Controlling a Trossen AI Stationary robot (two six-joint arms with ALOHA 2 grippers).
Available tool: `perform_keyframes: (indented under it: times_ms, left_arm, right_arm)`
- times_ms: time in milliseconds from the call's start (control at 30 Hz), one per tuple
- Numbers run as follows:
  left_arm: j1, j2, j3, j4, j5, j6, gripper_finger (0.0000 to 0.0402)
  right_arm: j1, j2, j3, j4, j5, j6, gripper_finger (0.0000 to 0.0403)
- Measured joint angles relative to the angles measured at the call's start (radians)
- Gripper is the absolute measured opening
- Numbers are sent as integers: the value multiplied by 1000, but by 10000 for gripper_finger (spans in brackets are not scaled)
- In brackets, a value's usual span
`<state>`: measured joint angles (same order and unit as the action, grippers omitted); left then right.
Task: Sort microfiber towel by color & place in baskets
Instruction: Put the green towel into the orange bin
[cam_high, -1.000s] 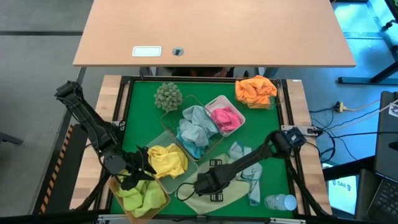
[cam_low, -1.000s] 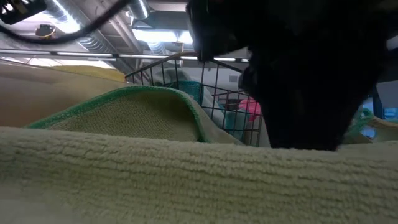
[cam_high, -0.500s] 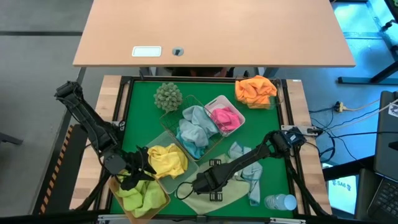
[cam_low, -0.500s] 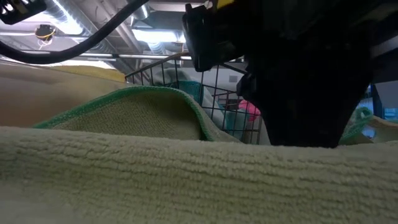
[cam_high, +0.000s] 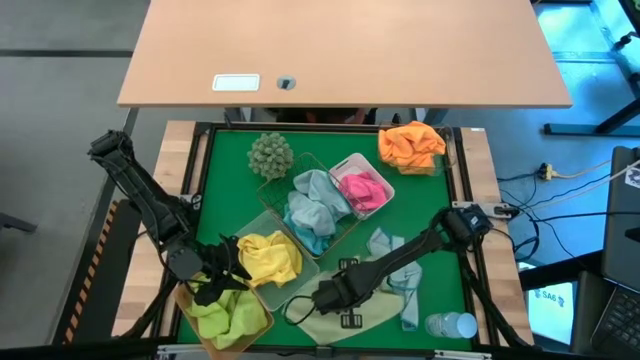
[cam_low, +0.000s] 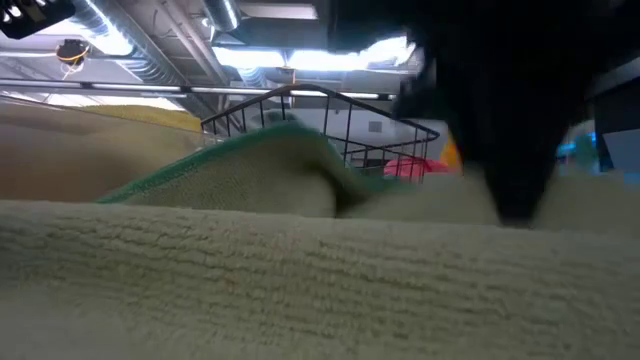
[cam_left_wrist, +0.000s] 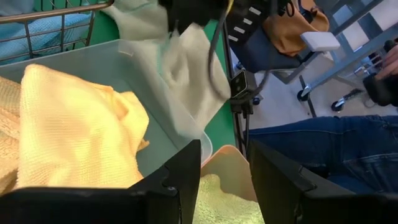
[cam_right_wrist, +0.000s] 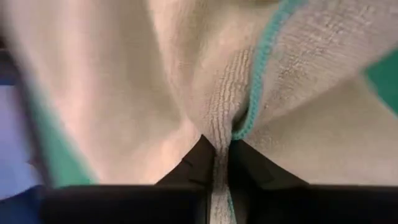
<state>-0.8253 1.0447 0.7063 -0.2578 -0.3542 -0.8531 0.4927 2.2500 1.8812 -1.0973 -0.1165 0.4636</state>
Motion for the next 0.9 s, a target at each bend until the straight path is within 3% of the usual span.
perform_keyframes:
  times_ms: [233, 400, 733, 900]
  left_arm:
    - [0, 0, 0, 50, -43, 1, 130]
    - [0, 0, 0, 84, -132, 13, 130]
    - [7, 0, 0, 234, -303, 311, 130]
    - [41, 3, 0, 338, -322, 447, 130]
  right_arm:
    - [-26, -107, 2, 10, 11, 0, 8]
    - [-51, -192, 3, 52, 8, 0, 21]
    - [-114, -290, 4, 238, 19, 0, 8]
    - [-143, -295, 4, 394, 5, -1, 20]
